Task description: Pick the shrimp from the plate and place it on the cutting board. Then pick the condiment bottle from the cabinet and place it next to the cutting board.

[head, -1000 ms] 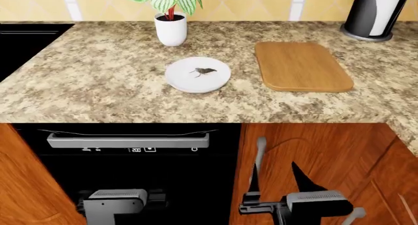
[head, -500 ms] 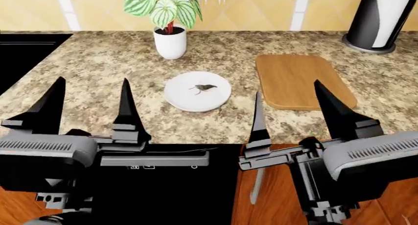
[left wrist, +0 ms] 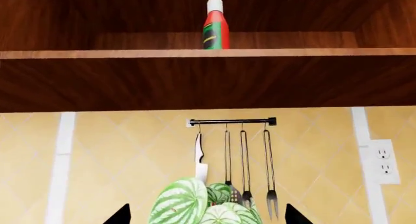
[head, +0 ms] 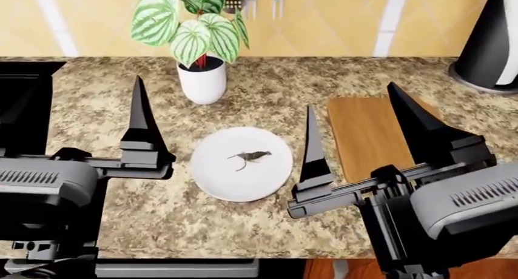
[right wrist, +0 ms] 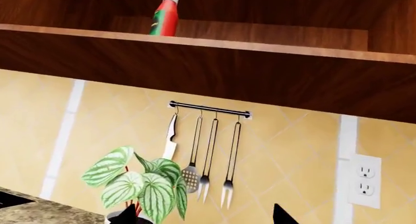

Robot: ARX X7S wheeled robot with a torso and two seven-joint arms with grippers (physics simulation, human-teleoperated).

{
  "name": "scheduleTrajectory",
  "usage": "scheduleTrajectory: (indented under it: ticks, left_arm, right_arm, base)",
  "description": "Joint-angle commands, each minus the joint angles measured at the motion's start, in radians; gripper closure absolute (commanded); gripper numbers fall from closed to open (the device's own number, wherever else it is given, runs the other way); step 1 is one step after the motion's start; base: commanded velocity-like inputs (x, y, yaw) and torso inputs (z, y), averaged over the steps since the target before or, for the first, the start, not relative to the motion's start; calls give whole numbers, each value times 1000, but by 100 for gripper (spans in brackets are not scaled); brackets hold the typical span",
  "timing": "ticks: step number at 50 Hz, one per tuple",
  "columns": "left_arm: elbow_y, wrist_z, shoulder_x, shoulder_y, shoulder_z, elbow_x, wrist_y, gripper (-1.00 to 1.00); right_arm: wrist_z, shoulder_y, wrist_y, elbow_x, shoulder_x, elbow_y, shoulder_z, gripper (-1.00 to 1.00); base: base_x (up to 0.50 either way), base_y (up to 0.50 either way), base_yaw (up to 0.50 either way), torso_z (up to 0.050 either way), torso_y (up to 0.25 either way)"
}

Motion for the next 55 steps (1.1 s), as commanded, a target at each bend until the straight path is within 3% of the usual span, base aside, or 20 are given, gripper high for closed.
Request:
scheduleTrajectory:
  ticks: [1,4,7,9,12,14,17,25,30,36,44,55]
  left_arm:
    - [13,-9,-5,-8,-9,-26,-15,-100]
    - [13,-9,-7,-8,-4,-28,-12,-100]
    - [13,-7,-8,-8,-8,-36,-9,-100]
    - [17,-8,-10,-9,-13,-45,-11,-100]
    - [18,-8,-11,-9,-15,-51,-9,-100]
    - [20,-9,-12,-8,-14,-54,-6,-100]
    - [18,-8,-14,-6,-9,-54,2,-100]
    - [-74,25,-11,-42,-33,-96,51,-100]
    - [-176,54,0,-89,-58,-136,97,-100]
    - [-285,65,8,-117,-56,-126,149,-100]
    - [-365,64,9,-126,-47,-108,196,-100]
    - [-343,45,-4,-127,-67,-144,188,-100]
  right_arm:
    - [165,74,-41,138,126,-11,-86,-100]
    - [224,127,-56,198,168,-12,-120,-100]
    - [366,296,-81,375,256,-13,-199,-100]
    - [476,542,23,670,287,-9,-214,-100]
    - [577,992,233,1120,246,152,-274,-100]
    - [543,1221,344,1346,201,291,-334,-100]
    - [347,1406,493,1442,136,488,-395,-100]
    - [-201,1564,740,1231,31,809,-501,-100]
    - [-652,1668,781,972,7,944,-657,-100]
    - [-1013,1736,770,857,-12,1099,-808,-100]
    - [-1254,1704,684,768,-52,1222,-921,-100]
    - [-1305,1628,609,707,-83,1296,-977,-100]
  base:
    - [500,0,0,0,0]
    - [500,0,0,0,0]
    - [500,0,0,0,0]
    - [0,0,0,0,9]
    - [0,0,0,0,0]
    - [0,0,0,0,0]
    - [0,0,0,0,0]
    - [0,0,0,0,0]
    - [0,0,0,0,0]
    - [0,0,0,0,0]
    - [0,0,0,0,0]
    - [0,0,0,0,0]
